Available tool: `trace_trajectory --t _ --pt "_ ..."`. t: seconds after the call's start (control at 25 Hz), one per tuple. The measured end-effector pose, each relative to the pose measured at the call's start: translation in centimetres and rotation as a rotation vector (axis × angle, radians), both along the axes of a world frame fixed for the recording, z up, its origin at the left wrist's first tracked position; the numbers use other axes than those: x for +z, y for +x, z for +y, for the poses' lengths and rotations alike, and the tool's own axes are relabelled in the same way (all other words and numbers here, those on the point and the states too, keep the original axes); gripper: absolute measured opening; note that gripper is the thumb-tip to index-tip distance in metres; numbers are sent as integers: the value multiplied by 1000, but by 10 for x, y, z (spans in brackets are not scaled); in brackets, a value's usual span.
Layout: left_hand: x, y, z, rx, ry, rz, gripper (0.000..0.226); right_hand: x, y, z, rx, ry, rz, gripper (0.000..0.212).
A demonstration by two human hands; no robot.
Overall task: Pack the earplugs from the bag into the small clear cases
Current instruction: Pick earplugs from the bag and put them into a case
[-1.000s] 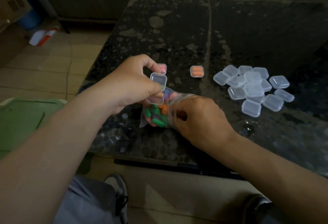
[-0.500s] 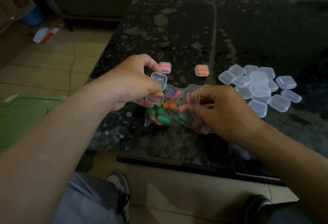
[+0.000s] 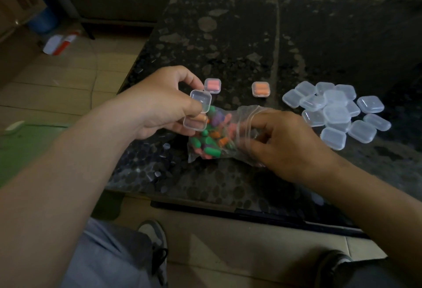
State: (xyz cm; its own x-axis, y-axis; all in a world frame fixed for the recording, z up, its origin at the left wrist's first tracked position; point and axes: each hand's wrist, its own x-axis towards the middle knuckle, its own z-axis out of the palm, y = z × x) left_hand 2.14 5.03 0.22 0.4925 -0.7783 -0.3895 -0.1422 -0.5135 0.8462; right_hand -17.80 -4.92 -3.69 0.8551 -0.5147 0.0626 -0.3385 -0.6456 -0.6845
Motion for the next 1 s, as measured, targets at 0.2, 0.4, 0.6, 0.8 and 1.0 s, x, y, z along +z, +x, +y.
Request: trace_trajectory --t 0.2,0.4,0.6,0.8,1.0 --pt "-2 0 -1 -26 24 37 44 -13 9 -1 169 -75 -70 8" --pt "-2 4 0 -28 27 14 43 -12 12 -2 278 -137 -43 15" --pt "0 12 5 -13 32 3 43 -13 5 -6 212 -159 -6 19" --pt "-1 16 8 -20 42 -36 44 -14 3 -8 172 -164 -28 19" --pt "-5 20 9 -21 76 -39 47 -12 1 -9 145 -116 -34 18"
